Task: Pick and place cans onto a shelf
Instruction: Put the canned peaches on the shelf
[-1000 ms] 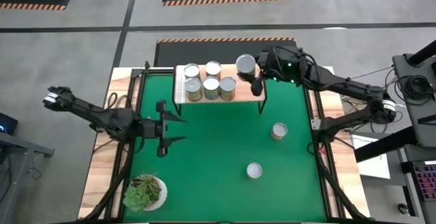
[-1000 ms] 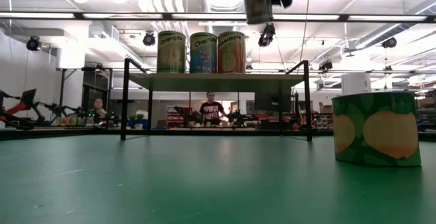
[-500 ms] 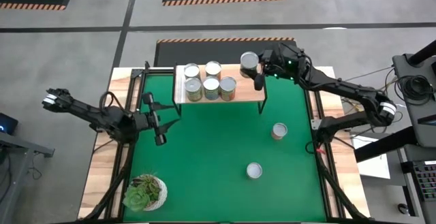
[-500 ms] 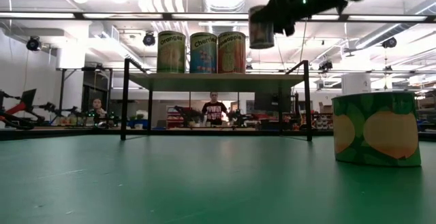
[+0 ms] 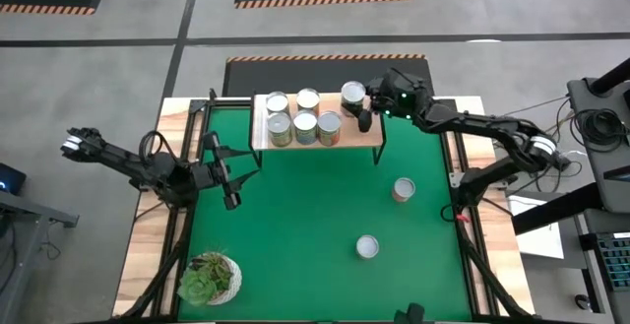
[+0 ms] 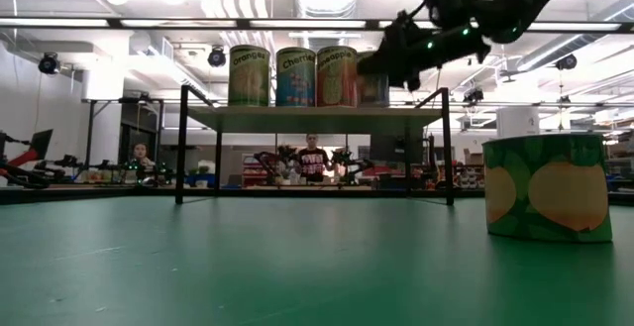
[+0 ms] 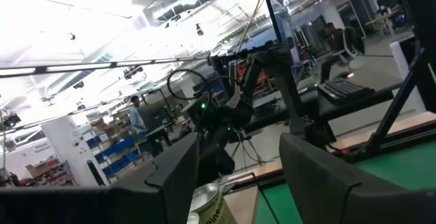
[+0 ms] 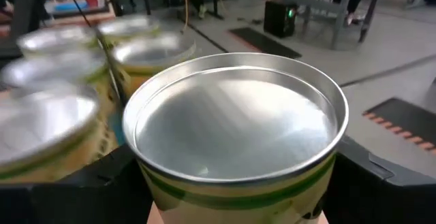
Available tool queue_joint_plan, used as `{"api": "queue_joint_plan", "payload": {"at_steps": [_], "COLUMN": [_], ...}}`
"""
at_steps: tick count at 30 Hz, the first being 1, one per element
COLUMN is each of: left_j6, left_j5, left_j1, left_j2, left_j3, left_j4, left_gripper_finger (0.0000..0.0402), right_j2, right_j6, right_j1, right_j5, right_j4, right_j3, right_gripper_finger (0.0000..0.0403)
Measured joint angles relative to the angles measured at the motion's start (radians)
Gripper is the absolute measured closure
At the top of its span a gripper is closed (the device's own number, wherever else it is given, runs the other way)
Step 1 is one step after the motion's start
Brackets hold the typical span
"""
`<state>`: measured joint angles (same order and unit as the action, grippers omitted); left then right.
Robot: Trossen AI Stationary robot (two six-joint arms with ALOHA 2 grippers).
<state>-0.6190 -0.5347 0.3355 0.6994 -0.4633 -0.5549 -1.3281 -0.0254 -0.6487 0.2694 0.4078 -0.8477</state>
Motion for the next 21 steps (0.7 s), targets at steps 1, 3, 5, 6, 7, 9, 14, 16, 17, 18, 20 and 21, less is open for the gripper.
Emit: {"api": "queue_joint_plan", "payload": {"at_steps": [1,3,5,6,7,9,14,16,17,18,20,21], "left_j6": [-0.001,-0.001,-0.001,-0.002,-0.005,-0.009,-0.012,-0.018,-0.019,-0.019,-0.02,-0.02], "left_j5": [-0.003,-0.003,-0.004,-0.004,-0.004,-0.005,-0.006,-0.006,-0.006,-0.006,-0.006,-0.006], "left_j1": [0.0,0.0,0.0,0.0,0.0,0.0,0.0,0.0,0.0,0.0,0.0,0.0], "left_j2": [0.0,-0.001,-0.002,-0.002,-0.002,-0.001,-0.002,-0.002,-0.002,-0.002,-0.002,-0.002], "left_j3": [0.0,0.0,0.0,0.0,0.0,0.0,0.0,0.0,0.0,0.0,0.0,0.0], "left_j4": [0.0,0.0,0.0,0.0,0.0,0.0,0.0,0.001,0.0,0.0,0.0,0.0], "left_gripper_finger": [0.0214,0.0214,0.0214,0.0214,0.0214,0.0214,0.0214,0.0214,0.0214,0.0214,0.0214,0.0214], "right_j2": [-0.016,-0.043,-0.068,-0.079,-0.088,-0.1,-0.112,-0.113,-0.112,-0.111,-0.107,-0.106], "right_j6": [-0.001,-0.001,-0.001,0.0,0.0,0.0,0.0,-0.001,-0.003,-0.009,-0.014,-0.013], "right_j1": [0.0,0.0,0.0,0.0,0.0,0.0,0.0,0.0,0.0,0.0,0.0,0.0], "right_j5": [0.0,0.001,0.007,0.018,0.03,0.051,0.053,0.052,0.052,0.052,0.052,0.052], "right_j4": [-0.002,0.002,0.002,0.001,-0.005,-0.016,-0.031,-0.061,-0.074,-0.083,-0.089,-0.088], "right_j3": [-0.006,-0.02,-0.035,-0.043,-0.052,-0.067,-0.084,-0.088,-0.09,-0.093,-0.095,-0.096], "right_gripper_finger": [0.0101,0.0101,0.0101,0.0101,0.0101,0.01,0.0073,0.0058,0.0052,0.0048,0.0045,0.0044]}}
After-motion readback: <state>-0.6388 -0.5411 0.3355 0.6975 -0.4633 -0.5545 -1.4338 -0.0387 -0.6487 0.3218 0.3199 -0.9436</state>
